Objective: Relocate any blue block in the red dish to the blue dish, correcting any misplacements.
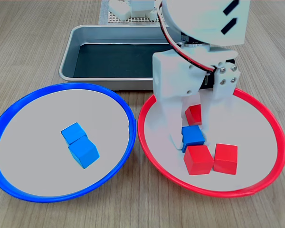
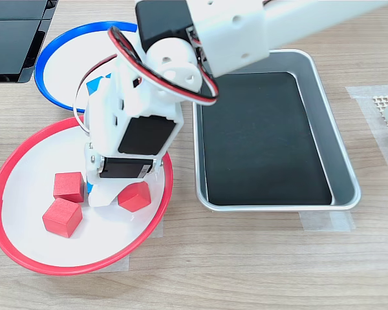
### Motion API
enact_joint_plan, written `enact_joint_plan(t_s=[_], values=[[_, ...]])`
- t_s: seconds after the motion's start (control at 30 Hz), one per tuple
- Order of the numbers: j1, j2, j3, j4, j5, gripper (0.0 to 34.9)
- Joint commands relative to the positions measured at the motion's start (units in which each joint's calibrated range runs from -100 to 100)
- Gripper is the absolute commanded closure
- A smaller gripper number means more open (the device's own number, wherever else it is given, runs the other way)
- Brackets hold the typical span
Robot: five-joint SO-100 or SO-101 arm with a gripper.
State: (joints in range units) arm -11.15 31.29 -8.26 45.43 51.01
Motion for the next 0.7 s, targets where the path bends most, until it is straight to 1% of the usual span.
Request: enact_joint_plan(t_s=[0.0,0.23,0.33,0.5,0.67], values=[[-0.66,-0.8,-1.98,0.42,-0.05,34.9],[-2.07,-2.5,-2.62,0.34,-2.25,34.9],[-3.96,-6.17,-3.26,0.09,-4.84,34.9],[-5.46,-13.33,-1.26,-0.16,-9.23,34.9],[-4.52,-22.29,3.84,0.59,-14.85,34.9]])
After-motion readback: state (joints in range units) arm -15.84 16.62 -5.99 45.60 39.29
